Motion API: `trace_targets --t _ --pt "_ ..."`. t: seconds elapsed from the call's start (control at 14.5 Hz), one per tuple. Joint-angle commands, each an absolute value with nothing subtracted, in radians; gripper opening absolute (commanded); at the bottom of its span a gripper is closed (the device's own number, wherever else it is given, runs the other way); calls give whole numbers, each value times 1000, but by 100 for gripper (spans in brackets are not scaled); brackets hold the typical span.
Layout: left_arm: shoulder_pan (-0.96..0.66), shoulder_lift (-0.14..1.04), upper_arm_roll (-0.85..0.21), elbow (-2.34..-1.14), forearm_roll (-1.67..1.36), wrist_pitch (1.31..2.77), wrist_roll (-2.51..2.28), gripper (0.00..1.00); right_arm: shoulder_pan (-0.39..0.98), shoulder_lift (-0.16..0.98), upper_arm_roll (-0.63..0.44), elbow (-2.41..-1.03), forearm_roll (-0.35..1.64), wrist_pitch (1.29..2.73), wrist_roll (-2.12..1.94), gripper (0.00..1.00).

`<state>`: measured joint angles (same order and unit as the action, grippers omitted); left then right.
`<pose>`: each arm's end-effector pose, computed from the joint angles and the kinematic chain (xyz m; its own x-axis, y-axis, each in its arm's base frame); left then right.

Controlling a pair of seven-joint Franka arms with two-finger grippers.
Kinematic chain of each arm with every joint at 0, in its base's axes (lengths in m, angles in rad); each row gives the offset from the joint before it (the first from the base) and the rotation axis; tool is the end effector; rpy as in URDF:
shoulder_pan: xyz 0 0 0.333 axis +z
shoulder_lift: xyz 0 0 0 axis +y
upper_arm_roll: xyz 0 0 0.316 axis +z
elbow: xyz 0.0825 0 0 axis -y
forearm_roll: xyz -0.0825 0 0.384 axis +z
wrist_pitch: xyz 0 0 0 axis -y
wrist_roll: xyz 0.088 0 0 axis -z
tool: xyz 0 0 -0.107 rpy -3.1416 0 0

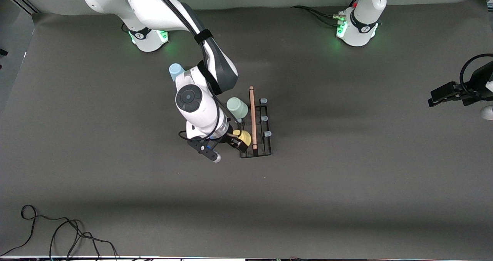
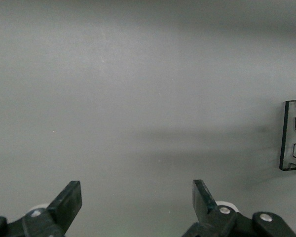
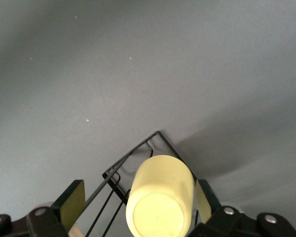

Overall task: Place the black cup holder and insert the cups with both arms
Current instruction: 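Open the right gripper and withdraw it from the rack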

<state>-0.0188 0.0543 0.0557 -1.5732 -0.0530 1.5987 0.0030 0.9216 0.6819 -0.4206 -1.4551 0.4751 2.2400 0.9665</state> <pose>0.5723 0.0147 0.5953 0.9990 0.0354 -0.0286 0.0368 -0.9981 0.0500 0.6035 0.4157 0.3244 0.8131 -0.5809 -0.0377 -0.5741 -0.7895 -0.2170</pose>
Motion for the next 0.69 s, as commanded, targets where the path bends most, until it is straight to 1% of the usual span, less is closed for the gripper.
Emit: trace_targets --t 0.0,0.28,0.62 --pt "-15 41 58 -1580 -63 1600 21 100 905 634 -454 -1440 450 2173 938 100" --pt "-15 41 58 -1580 -63 1600 21 100 905 551 -552 -1430 356 1992 705 100" --pt "-12 41 58 -1582 -63 1598 31 100 905 445 -721 -1425 281 1790 390 100"
